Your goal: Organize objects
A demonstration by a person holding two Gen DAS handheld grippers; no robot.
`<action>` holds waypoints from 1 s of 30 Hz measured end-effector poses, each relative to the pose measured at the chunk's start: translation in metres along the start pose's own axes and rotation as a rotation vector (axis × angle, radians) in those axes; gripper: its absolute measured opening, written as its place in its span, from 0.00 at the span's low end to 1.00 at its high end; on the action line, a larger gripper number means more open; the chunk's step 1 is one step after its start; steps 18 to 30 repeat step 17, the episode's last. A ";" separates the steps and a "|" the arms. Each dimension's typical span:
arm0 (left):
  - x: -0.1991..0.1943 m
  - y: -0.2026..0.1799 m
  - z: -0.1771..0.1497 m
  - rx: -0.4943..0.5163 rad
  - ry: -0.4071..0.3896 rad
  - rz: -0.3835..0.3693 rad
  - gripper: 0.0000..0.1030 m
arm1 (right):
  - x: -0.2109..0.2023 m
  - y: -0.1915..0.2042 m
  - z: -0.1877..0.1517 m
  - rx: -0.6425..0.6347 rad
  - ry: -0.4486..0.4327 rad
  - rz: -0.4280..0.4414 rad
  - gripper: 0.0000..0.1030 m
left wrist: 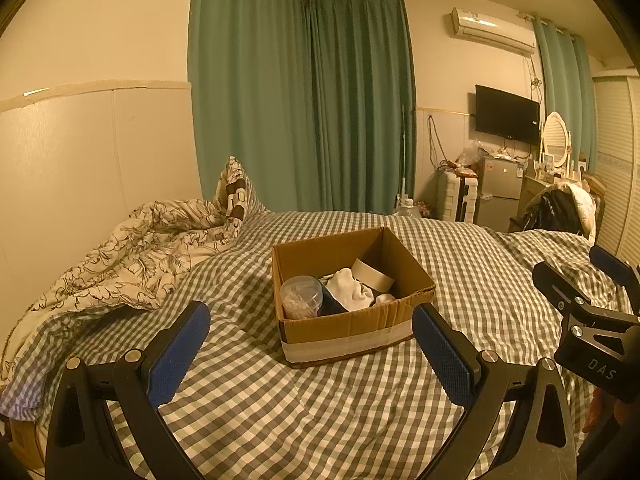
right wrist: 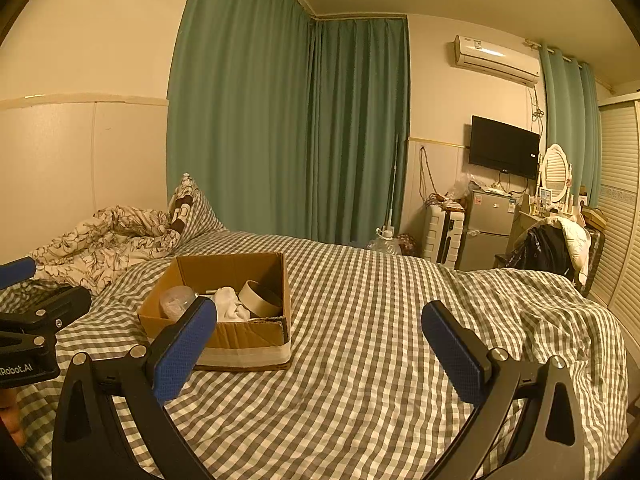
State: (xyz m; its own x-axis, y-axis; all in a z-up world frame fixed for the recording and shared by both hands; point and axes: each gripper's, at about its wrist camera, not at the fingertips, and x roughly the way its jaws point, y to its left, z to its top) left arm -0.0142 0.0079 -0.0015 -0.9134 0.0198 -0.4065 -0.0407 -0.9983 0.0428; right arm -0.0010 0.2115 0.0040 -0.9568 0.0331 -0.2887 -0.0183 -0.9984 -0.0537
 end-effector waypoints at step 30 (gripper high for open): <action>0.000 0.000 -0.004 -0.002 -0.002 0.008 1.00 | 0.001 0.004 -0.001 -0.005 0.006 0.006 1.00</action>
